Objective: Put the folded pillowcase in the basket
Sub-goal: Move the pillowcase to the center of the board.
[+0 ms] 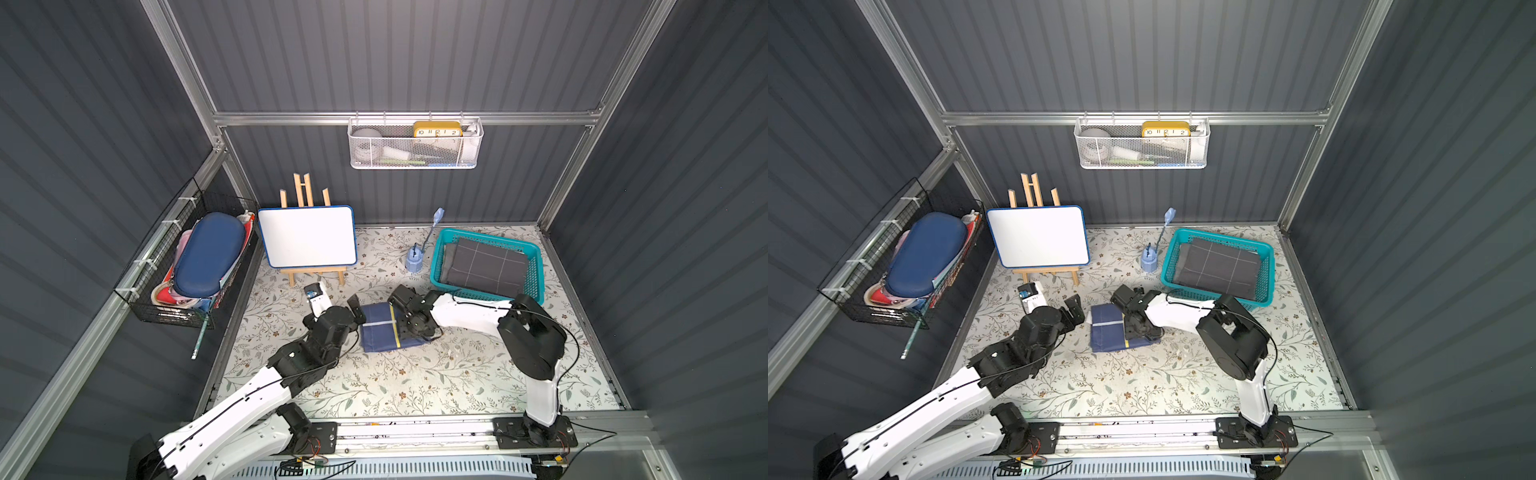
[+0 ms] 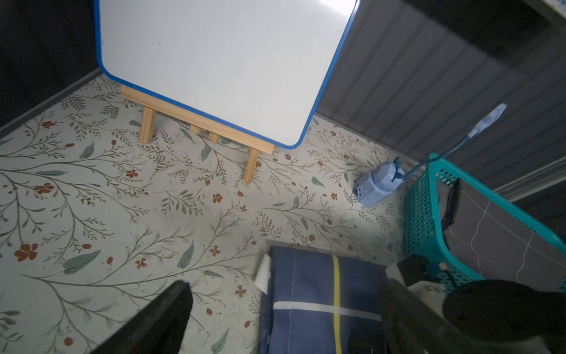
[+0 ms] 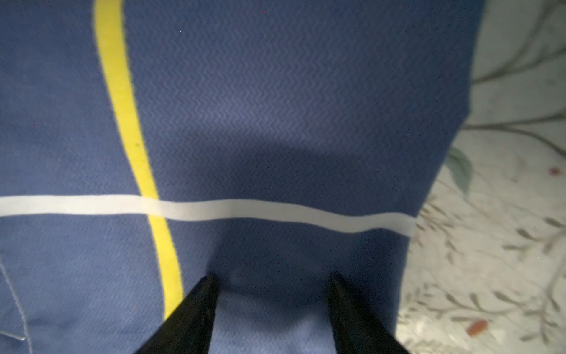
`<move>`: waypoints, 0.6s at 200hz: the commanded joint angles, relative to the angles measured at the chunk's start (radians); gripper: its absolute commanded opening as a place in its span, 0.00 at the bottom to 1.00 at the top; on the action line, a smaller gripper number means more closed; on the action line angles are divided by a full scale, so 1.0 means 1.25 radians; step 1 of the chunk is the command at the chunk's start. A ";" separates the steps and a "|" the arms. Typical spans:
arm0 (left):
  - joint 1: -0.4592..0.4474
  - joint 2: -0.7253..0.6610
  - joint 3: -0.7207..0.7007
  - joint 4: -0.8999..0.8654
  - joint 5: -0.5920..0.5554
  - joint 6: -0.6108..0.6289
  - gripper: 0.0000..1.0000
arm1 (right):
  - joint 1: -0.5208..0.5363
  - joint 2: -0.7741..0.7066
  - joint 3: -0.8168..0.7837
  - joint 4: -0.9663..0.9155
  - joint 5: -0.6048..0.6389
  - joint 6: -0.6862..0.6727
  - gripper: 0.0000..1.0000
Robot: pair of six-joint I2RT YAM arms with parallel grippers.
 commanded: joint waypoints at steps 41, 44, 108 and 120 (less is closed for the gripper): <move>0.002 0.266 0.067 0.084 0.199 0.030 0.99 | -0.058 -0.146 -0.104 0.061 0.026 0.030 0.62; 0.002 0.274 0.070 0.083 0.202 0.030 1.00 | -0.061 -0.144 -0.103 0.063 0.024 0.029 0.62; 0.004 0.331 0.020 0.122 0.238 -0.022 0.99 | -0.106 0.006 0.043 0.056 -0.087 -0.020 0.62; 0.004 0.329 0.015 0.119 0.239 -0.034 1.00 | -0.105 0.031 0.067 0.062 -0.102 -0.020 0.62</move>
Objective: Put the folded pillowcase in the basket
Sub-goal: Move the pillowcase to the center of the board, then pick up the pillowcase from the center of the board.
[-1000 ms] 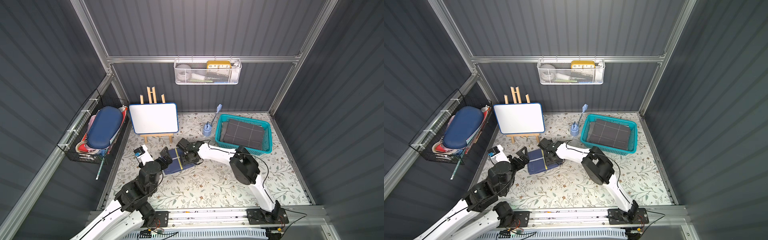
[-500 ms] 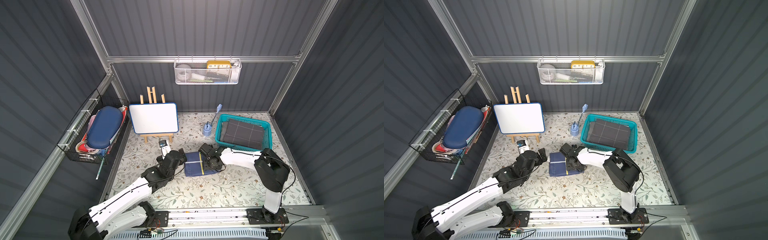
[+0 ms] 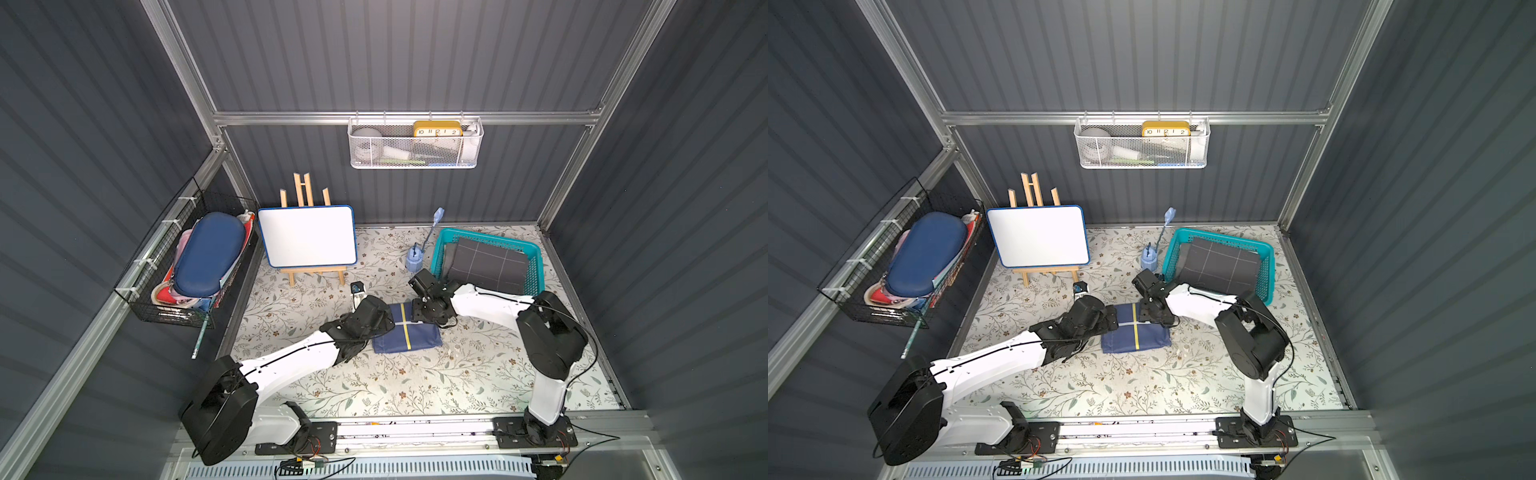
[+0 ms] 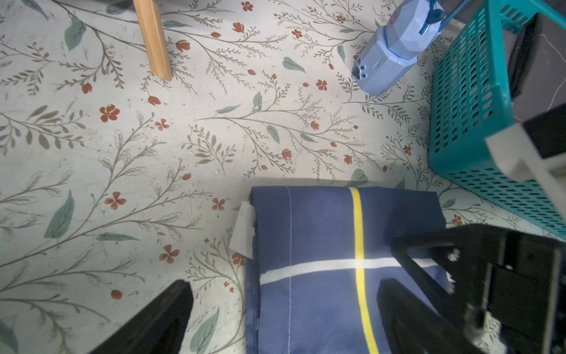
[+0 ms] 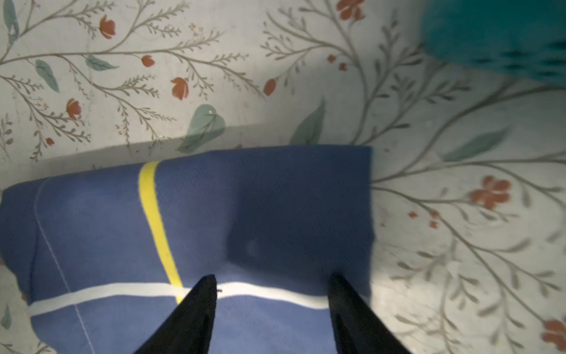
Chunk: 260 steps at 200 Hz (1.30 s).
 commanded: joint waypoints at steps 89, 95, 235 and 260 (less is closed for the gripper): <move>0.016 -0.017 -0.052 0.040 0.065 -0.028 0.99 | -0.036 -0.017 -0.107 0.007 0.014 0.029 0.62; 0.015 -0.011 -0.052 0.049 0.074 -0.021 0.99 | -0.040 -0.033 -0.126 0.011 0.015 0.034 0.62; 0.056 0.229 0.059 0.133 0.295 0.149 0.92 | -0.048 -0.319 -0.284 -0.043 0.089 0.034 0.62; 0.077 0.251 0.071 0.150 0.329 0.166 0.87 | -0.063 -0.311 -0.324 -0.008 0.062 0.052 0.62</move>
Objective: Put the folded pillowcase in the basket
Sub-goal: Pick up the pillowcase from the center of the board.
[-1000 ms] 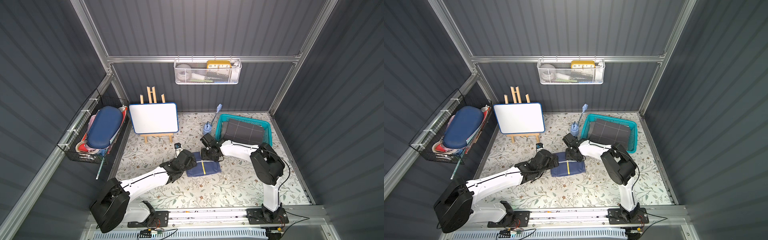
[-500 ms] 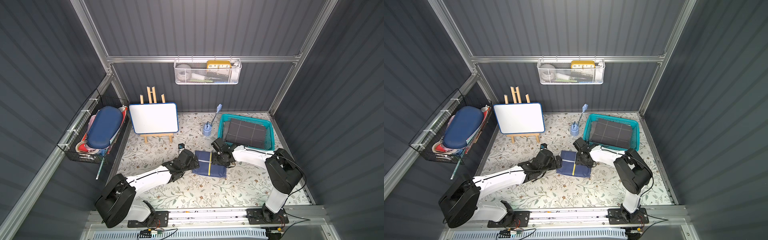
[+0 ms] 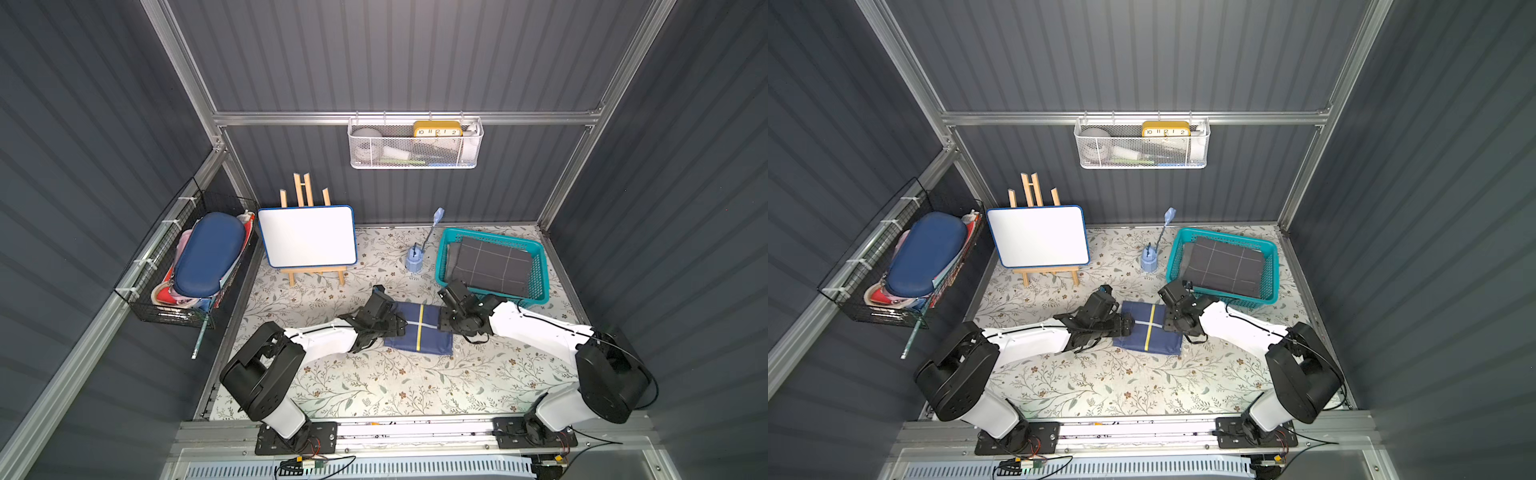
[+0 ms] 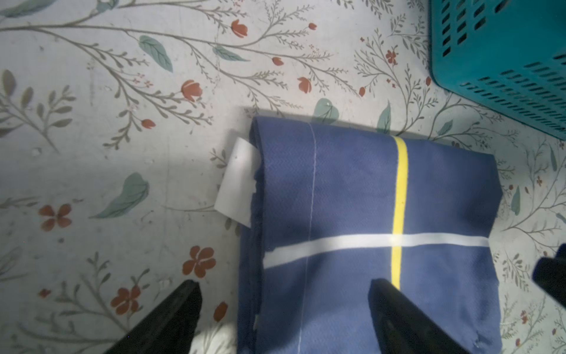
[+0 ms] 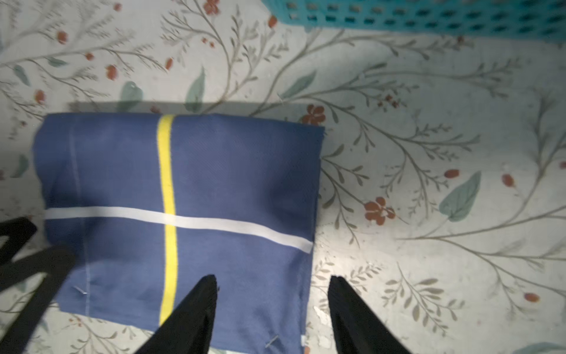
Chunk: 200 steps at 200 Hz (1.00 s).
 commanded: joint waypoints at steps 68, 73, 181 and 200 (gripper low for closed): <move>0.020 0.086 0.052 0.004 0.077 0.029 0.71 | -0.047 0.068 -0.050 0.089 -0.083 0.038 0.60; 0.020 0.091 0.051 0.006 0.078 0.027 0.70 | -0.046 0.074 -0.047 0.089 -0.084 0.038 0.60; 0.019 0.063 0.036 0.020 0.078 -0.016 0.14 | -0.028 0.070 -0.045 0.099 -0.117 0.023 0.16; 0.019 0.014 0.008 0.044 0.078 -0.033 0.07 | -0.015 0.053 -0.039 0.086 -0.104 0.021 0.09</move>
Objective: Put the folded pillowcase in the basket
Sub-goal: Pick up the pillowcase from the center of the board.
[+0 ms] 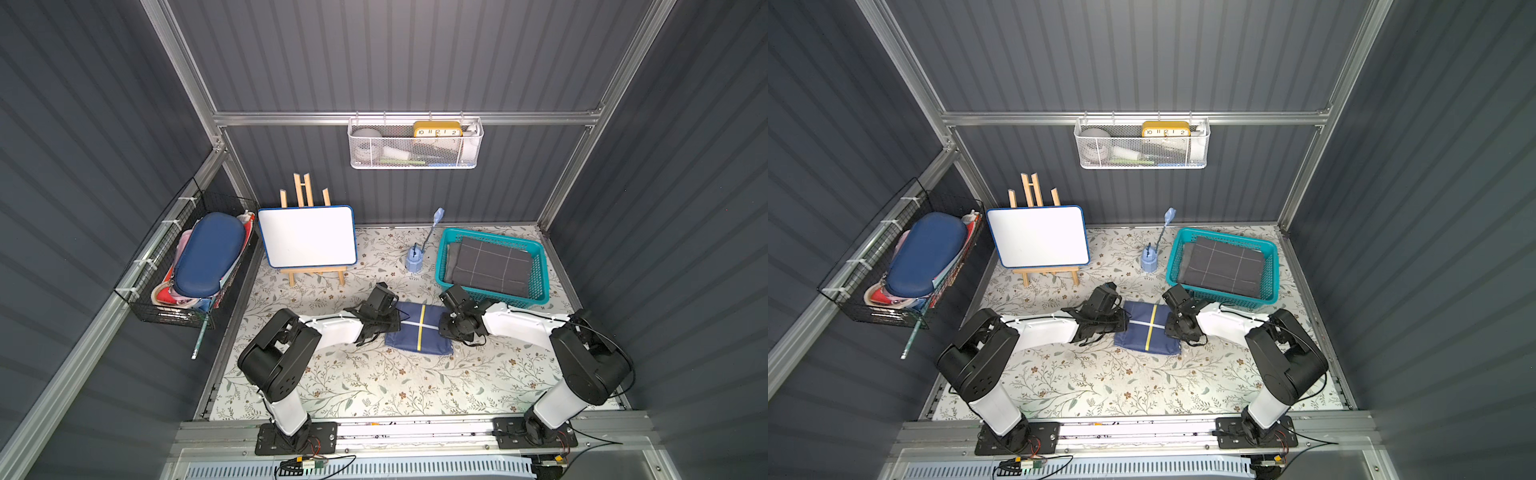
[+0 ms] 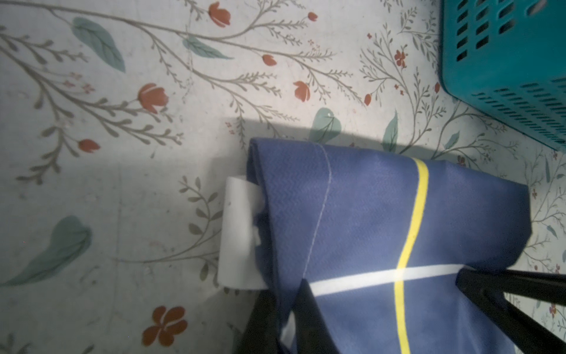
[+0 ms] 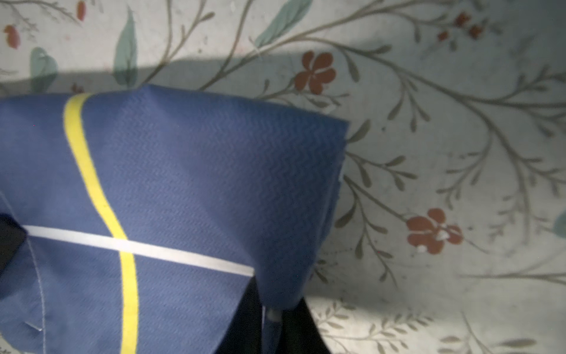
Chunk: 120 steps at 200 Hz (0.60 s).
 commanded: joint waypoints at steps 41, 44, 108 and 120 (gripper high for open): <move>0.000 -0.219 -0.101 0.041 -0.025 -0.043 0.02 | 0.048 -0.085 0.025 -0.062 0.035 -0.014 0.05; 0.000 -0.228 -0.102 0.041 -0.025 -0.042 0.01 | 0.048 -0.091 0.027 -0.064 0.035 -0.015 0.05; 0.000 -0.381 -0.040 0.003 -0.025 0.002 0.00 | 0.055 -0.222 0.114 -0.161 0.105 -0.054 0.04; 0.000 -0.383 -0.011 0.010 -0.008 0.019 0.00 | 0.055 -0.242 0.142 -0.198 0.155 -0.064 0.04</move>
